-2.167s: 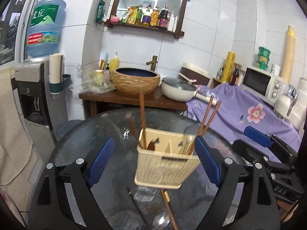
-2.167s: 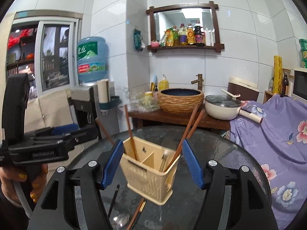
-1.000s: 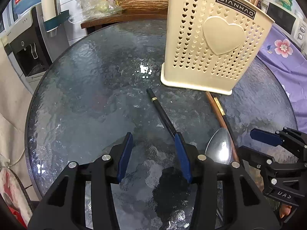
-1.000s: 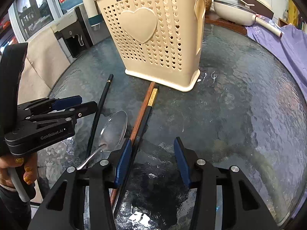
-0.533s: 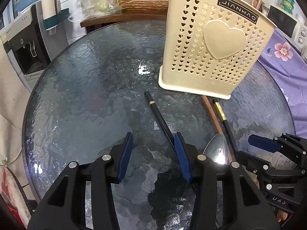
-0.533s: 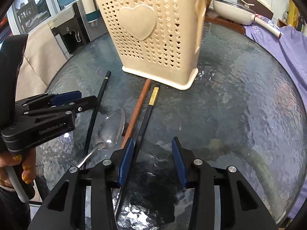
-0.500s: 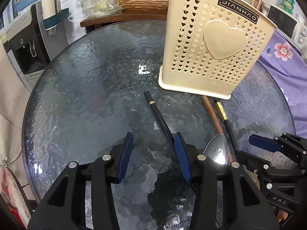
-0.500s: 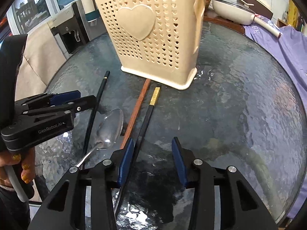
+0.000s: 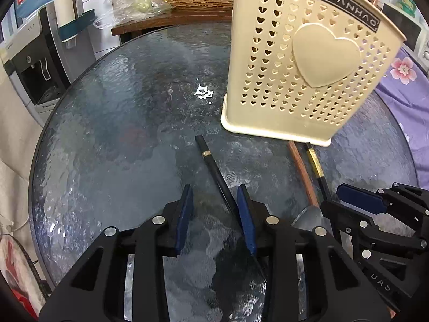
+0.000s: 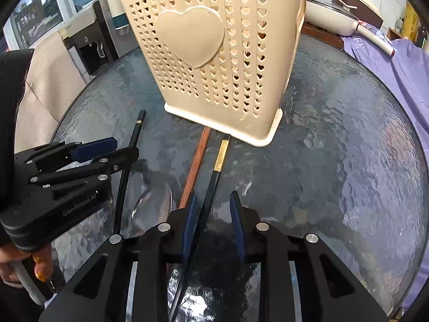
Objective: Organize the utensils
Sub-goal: 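Close the right tool on a gold-banded black chopstick while the left tool grasps another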
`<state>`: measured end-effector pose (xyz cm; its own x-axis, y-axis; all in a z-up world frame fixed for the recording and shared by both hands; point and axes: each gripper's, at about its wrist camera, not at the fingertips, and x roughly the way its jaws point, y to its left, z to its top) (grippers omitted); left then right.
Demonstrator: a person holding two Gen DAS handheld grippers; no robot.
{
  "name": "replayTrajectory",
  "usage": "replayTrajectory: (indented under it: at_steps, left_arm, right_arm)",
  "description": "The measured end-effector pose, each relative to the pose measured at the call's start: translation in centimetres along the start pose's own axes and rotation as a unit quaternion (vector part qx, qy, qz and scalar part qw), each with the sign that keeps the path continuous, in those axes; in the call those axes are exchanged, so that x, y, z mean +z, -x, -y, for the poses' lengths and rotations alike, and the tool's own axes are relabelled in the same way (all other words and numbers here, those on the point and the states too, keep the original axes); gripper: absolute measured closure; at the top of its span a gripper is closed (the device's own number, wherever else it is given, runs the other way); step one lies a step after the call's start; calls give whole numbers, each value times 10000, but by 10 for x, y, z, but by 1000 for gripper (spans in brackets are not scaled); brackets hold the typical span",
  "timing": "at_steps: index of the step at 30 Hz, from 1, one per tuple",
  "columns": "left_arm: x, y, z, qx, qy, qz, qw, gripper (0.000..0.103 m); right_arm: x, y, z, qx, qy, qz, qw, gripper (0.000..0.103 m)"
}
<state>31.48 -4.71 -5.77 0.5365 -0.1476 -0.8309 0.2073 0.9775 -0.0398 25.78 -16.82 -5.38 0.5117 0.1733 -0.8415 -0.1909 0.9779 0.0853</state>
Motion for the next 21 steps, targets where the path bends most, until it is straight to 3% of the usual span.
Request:
replayTrajectory:
  at_steps: [21]
  left_arm:
    - [22, -16, 2, 276, 82, -22, 9996, 84]
  right_arm:
    - [21, -14, -12, -364, -134, -7, 9992, 86]
